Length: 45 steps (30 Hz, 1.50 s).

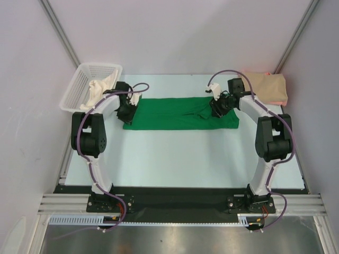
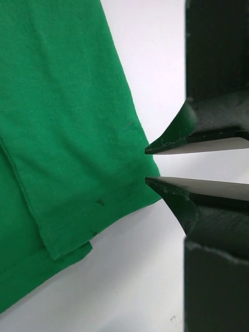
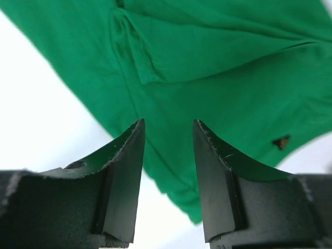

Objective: Fold and stack the t-shirts

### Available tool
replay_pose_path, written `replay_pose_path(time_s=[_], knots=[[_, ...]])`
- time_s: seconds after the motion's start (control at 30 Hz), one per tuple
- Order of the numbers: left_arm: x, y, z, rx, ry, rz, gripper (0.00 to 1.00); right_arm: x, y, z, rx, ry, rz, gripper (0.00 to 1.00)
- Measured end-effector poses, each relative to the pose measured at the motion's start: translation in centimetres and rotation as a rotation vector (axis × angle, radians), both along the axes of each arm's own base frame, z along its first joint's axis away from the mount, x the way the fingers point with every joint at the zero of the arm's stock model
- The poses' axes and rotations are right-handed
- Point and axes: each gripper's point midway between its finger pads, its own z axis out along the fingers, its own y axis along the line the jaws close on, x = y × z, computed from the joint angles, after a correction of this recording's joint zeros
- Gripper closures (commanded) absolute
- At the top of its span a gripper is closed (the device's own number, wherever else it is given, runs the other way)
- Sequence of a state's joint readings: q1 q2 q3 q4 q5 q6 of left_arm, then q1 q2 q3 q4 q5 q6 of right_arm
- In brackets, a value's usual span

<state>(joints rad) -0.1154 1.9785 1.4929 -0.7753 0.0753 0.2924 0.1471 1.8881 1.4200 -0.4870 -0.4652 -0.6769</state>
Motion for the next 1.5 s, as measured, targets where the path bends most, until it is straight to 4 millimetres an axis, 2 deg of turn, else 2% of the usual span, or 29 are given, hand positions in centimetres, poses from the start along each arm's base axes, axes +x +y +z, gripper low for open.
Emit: replay_pose_path(time_s=[0.17, 0.4, 0.57, 0.83, 1.13, 1.33, 1.5], knots=[[-0.2, 0.1, -0.7, 0.003, 0.014, 0.002, 0.73, 0.5, 0.0, -3.3, -0.019, 0.077, 0.010, 0.55], [-0.4, 0.3, -2.4, 0.019, 0.054, 0.005, 0.73, 1.7, 0.1, -4.8, -0.034, 0.094, 0.024, 0.56], [-0.4, 0.4, -2.6, 0.026, 0.056, 0.007, 0.73, 2.9, 0.2, -4.8, -0.035, 0.088, 0.026, 0.56], [-0.4, 0.6, -2.6, 0.035, 0.054, 0.010, 0.74, 3.6, 0.4, -5.7, -0.036, 0.099, 0.027, 0.56], [-0.3, 0.8, -2.5, 0.047, 0.053, 0.012, 0.74, 4.3, 1.0, -5.8, -0.032, 0.095, 0.031, 0.56], [-0.3, 0.9, -2.6, 0.050, 0.053, 0.013, 0.74, 5.4, 2.4, -6.0, -0.023, 0.088, 0.038, 0.56], [-0.3, 0.9, -2.6, 0.050, 0.053, 0.013, 0.74, 7.6, 4.4, -4.4, 0.014, 0.041, 0.029, 0.56]])
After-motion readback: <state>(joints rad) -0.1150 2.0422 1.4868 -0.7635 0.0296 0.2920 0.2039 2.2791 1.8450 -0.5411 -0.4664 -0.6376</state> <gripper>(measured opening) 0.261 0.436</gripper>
